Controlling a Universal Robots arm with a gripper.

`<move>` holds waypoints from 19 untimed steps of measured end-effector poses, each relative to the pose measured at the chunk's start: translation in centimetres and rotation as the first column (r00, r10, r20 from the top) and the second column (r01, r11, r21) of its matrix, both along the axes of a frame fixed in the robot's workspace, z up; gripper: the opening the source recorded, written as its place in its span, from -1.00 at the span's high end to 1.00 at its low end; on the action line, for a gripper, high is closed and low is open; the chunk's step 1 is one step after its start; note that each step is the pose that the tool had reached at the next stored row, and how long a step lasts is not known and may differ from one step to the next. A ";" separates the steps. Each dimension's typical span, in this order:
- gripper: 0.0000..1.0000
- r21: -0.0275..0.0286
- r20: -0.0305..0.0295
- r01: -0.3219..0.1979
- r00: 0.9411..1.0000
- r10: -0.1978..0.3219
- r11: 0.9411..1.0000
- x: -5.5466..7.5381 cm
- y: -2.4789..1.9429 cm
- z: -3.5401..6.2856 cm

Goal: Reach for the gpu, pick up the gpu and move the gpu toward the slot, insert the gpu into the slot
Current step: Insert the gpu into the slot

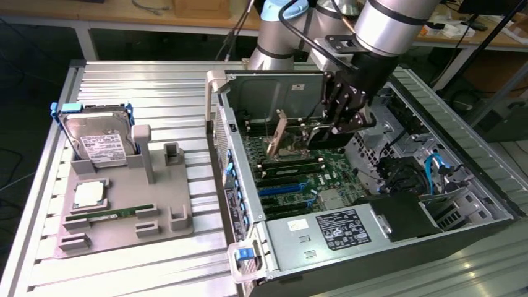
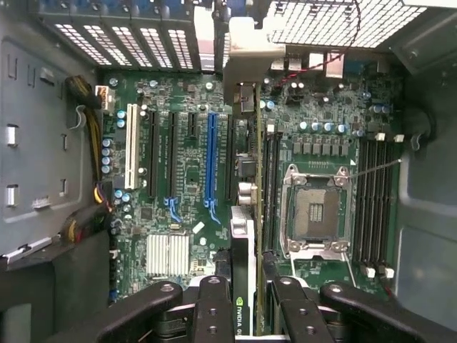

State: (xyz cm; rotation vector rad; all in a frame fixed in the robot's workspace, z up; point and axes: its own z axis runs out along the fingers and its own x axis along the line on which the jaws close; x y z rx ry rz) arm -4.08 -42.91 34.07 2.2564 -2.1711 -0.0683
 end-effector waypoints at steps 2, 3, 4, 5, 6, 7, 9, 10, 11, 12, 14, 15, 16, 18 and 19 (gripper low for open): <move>0.47 -0.013 0.000 0.003 1.000 -0.003 1.000 0.0 -0.12 -0.40; 0.47 -0.016 0.000 0.003 1.000 -0.003 1.000 -0.1 -0.13 -0.51; 0.47 -0.017 0.000 0.004 1.000 -0.004 1.000 -0.1 -0.13 -0.64; 0.47 -0.017 0.000 0.004 1.000 -0.004 1.000 -0.2 -0.13 -0.82; 0.47 -0.018 0.000 0.004 1.000 -0.004 1.000 -0.3 -0.12 -1.01; 0.47 -0.018 0.000 0.004 1.000 -0.004 1.000 -0.4 -0.12 -1.18; 0.47 -0.018 0.001 0.004 1.000 -0.004 1.000 -0.7 -0.12 -1.52; 0.47 -0.018 0.005 0.004 1.000 -0.004 1.000 -0.9 -0.13 -1.59; 0.47 -0.018 0.013 0.004 1.000 -0.004 1.000 -1.2 -0.13 -1.66; 0.47 -0.018 0.019 0.004 1.000 -0.004 1.000 -1.5 -0.13 -1.70; 0.47 -0.017 0.036 0.005 0.999 -0.004 1.000 -1.9 -0.13 -1.77; 0.47 -0.017 0.044 0.005 0.999 -0.004 1.000 -2.2 -0.13 -1.81; 0.47 -0.017 0.050 0.005 0.999 -0.004 1.000 -2.4 -0.13 -1.88; 0.47 -0.017 0.053 0.005 0.999 -0.004 1.000 -2.7 -0.14 -2.14; 0.47 -0.017 0.053 0.005 0.999 -0.004 1.000 -2.8 -0.15 -2.30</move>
